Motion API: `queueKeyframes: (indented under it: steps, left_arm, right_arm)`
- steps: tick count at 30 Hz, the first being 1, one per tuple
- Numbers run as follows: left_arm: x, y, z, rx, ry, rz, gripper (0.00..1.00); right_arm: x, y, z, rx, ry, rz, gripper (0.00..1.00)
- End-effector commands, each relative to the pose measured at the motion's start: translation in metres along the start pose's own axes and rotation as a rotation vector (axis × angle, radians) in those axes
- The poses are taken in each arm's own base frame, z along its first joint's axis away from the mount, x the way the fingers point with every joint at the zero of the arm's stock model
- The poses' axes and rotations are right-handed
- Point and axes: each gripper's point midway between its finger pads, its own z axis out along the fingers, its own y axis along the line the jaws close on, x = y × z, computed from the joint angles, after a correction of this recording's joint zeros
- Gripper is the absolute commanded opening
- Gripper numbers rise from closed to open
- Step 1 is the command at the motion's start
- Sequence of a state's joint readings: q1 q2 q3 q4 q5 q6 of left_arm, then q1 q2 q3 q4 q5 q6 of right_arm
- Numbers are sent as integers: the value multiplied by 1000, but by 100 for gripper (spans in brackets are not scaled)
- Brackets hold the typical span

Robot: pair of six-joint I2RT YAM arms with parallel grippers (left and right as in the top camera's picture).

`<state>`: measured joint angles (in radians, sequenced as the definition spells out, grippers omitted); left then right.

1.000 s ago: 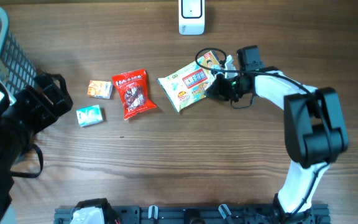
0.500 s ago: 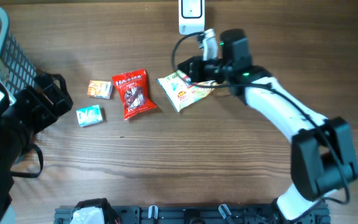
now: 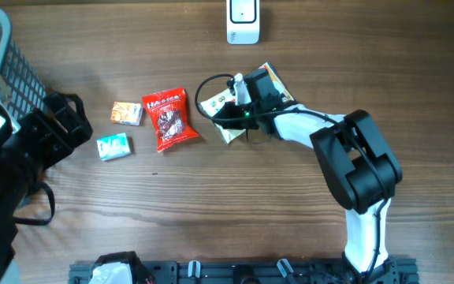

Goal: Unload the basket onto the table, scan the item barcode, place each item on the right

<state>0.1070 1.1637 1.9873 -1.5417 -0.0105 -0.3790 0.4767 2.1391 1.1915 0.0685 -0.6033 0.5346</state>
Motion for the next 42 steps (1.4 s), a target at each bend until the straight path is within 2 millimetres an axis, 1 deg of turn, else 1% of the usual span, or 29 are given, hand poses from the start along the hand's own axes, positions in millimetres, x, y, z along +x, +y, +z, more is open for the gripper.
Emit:
queueKeyframes:
  steps: [1, 3, 5, 7, 8, 9, 11, 14, 15, 16, 17, 19, 21, 22, 24, 27, 29, 31, 33, 34, 36, 39, 41, 42]
  left_arm:
    - [-3, 2, -3, -6, -17, -2, 100]
    - [-3, 2, -3, -6, -17, -2, 100]
    - [-3, 2, -3, -6, -17, -2, 100]
    - [-3, 2, -3, -6, -17, -2, 100]
    - [-3, 2, -3, -6, -17, -2, 100]
    - [-3, 2, -3, -6, -17, -2, 100]
    - [-3, 2, -3, -6, -17, -2, 100]
    - [-3, 2, -3, -6, -17, -2, 100]
    - [-3, 2, -3, -6, -17, -2, 100]
    - [-3, 2, -3, -6, -17, -2, 100]
    - [-3, 2, -3, -6, -17, -2, 100]
    - [-3, 2, -3, -6, -17, -2, 100]
    - [-3, 2, -3, -6, -17, -2, 100]
    - [-3, 2, -3, -6, -17, -2, 100]
    - [-3, 2, -3, -6, -17, -2, 100]
    - [-3, 2, -3, -6, -17, -2, 100]
    - [-3, 2, -3, -6, -17, -2, 100]
    - [-3, 2, -3, -6, -17, -2, 100]
    - [-3, 2, -3, -6, -17, -2, 100]
    - [-3, 2, -3, -6, -17, -2, 100]
    - [-3, 2, -3, -6, -17, -2, 100]
    - [-3, 2, -3, -6, -17, -2, 100]
    - [-3, 2, -3, -6, -17, -2, 100]
    - [-3, 2, -3, -6, -17, -2, 100]
  right_arm:
    - [-24, 24, -31, -82, -50, -64, 4]
    - [-40, 33, -52, -92, -98, -100, 4]
    - [-58, 37, -76, -93, -157, -107, 4]
    - [-74, 36, -98, -89, -212, -107, 4]
    - [-82, 31, -109, -82, -240, -101, 5]
    - [-90, 25, -120, -72, -266, -91, 4]
    - [-101, 1, -136, -42, -304, -49, 4]
    - [-104, -41, -148, 26, -322, 62, 4]
    - [-103, -58, -148, 33, -317, 96, 4]
    - [-101, -68, -146, 37, -310, 114, 4]
    - [-96, -80, -139, 40, -290, 141, 4]
    - [-87, -94, -126, 50, -260, 171, 4]
    - [-80, -102, -116, 49, -233, 190, 4]
    - [-73, -110, -107, 48, -211, 209, 4]
    - [-65, -120, -99, 55, -190, 240, 4]
    - [-61, -126, -97, 61, -178, 265, 4]
    - [-65, -117, -104, 29, -185, 246, 4]
    - [-78, -100, -121, -8, -215, 197, 4]
    - [-91, -85, -143, -11, -260, 160, 4]
    - [-99, -73, -160, -13, -293, 128, 4]
    - [-110, -52, -187, -6, -348, 85, 4]
    - [-120, -13, -221, -9, -418, 11, 4]
    - [-120, 14, -231, -30, -436, -39, 4]
    - [-119, 23, -231, -38, -435, -56, 4]
